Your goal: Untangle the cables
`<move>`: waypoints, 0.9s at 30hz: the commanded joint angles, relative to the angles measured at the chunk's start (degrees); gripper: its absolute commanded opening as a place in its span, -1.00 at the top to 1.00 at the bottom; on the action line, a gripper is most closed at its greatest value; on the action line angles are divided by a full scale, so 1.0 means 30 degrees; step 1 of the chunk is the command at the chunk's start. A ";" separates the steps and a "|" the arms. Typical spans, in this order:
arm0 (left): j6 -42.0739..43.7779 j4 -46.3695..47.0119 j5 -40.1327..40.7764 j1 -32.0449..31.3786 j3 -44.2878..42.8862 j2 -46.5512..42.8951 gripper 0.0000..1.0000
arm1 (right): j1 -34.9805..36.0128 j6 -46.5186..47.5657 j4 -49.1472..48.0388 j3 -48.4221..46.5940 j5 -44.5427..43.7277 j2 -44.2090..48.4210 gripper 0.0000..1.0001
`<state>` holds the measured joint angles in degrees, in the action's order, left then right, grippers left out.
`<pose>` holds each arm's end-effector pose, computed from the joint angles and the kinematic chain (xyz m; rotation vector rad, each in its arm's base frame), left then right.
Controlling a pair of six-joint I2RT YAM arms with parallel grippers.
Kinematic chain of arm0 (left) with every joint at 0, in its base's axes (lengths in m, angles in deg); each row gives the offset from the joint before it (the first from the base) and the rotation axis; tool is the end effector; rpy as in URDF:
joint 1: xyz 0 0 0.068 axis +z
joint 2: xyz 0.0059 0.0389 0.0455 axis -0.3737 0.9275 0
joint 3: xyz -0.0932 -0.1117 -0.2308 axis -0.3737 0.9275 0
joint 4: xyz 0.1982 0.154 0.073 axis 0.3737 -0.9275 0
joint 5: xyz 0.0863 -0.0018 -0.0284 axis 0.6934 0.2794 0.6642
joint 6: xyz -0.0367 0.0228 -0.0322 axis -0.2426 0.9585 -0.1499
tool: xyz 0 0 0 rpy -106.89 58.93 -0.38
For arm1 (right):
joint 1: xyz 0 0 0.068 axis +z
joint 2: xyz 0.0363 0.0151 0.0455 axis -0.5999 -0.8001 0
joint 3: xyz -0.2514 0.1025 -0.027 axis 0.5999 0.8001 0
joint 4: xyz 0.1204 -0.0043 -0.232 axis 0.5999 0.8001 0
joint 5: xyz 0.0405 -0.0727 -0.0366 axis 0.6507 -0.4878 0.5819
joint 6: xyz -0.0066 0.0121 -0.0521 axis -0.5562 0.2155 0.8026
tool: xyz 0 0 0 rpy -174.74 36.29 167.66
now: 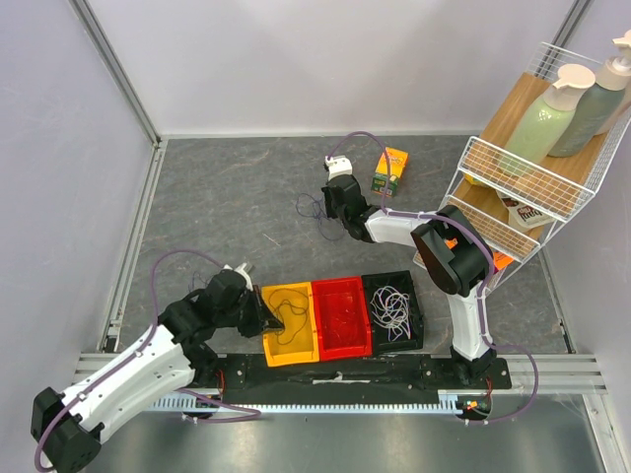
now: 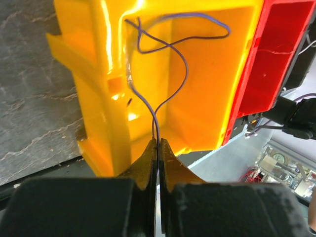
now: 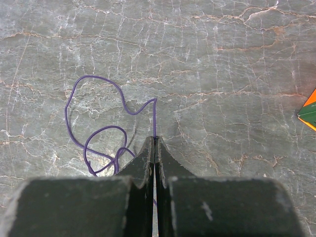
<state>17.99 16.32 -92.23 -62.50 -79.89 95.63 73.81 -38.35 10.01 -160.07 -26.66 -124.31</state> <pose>0.0917 -0.0897 0.1881 -0.3229 2.6549 -0.9988 0.3710 0.2657 0.1634 -0.1446 2.0536 0.2886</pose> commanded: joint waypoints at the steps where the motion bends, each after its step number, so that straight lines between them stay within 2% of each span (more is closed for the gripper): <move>1: -0.0322 -0.1203 -0.0497 -0.0105 0.0251 -0.1425 0.96 | -0.0070 -0.0205 -0.0501 -0.0309 0.0229 0.0542 1.00; 4: -0.0496 -0.2319 -0.0060 -0.0105 -0.0100 -0.2364 0.96 | -0.0041 -0.0234 -0.0472 -0.0367 0.0288 0.0483 1.00; 7: -0.0790 -0.1303 0.0060 -0.0134 0.0015 -0.2398 0.96 | -0.0070 -0.0292 -0.0501 -0.0368 0.0317 0.0483 1.00; 11: -0.0791 0.2241 -0.0408 -0.0105 -0.0245 0.0435 0.94 | -0.0041 -0.0264 -0.0443 -0.0280 0.0376 0.0512 1.00; 14: -0.0060 0.3010 -0.0176 -0.0105 -0.1532 0.3221 0.85 | -0.0070 -0.0264 -0.0472 -0.0104 0.0259 0.0600 1.00; 17: 0.0818 0.2661 0.0118 -0.0105 -0.2880 0.4341 0.48 | -0.0070 -0.0322 -0.0530 -0.0075 0.0258 0.0630 1.00; 19: 0.1258 0.2076 0.0643 -0.0105 -0.3381 0.3761 0.13 | -0.0070 -0.0293 -0.0589 -0.0104 0.0462 0.0630 1.00; 20: 0.1347 0.1754 0.1023 -0.0134 -0.3498 0.3292 0.02 | -0.0041 -0.0322 -0.0647 -0.0133 0.0522 0.0601 1.00; 21: 0.1435 0.1316 0.1346 -0.0105 -0.3558 0.2795 -0.21 | -0.0041 -0.0351 -0.0706 -0.0162 0.0609 0.0600 1.00; 23: 0.1437 0.0582 0.2049 -0.0046 -0.3646 0.1973 -0.48 | -0.0041 -0.0351 -0.0852 -0.0163 0.0843 0.0659 1.00; 27: 0.0822 -0.0180 0.2549 -0.0075 -0.3470 0.1004 -0.56 | -0.0012 -0.0235 -0.1115 -0.0046 0.1515 0.0746 1.00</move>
<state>20.24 19.22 -88.32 -62.59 -89.00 100.68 73.81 -38.55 9.90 -160.07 -24.46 -124.31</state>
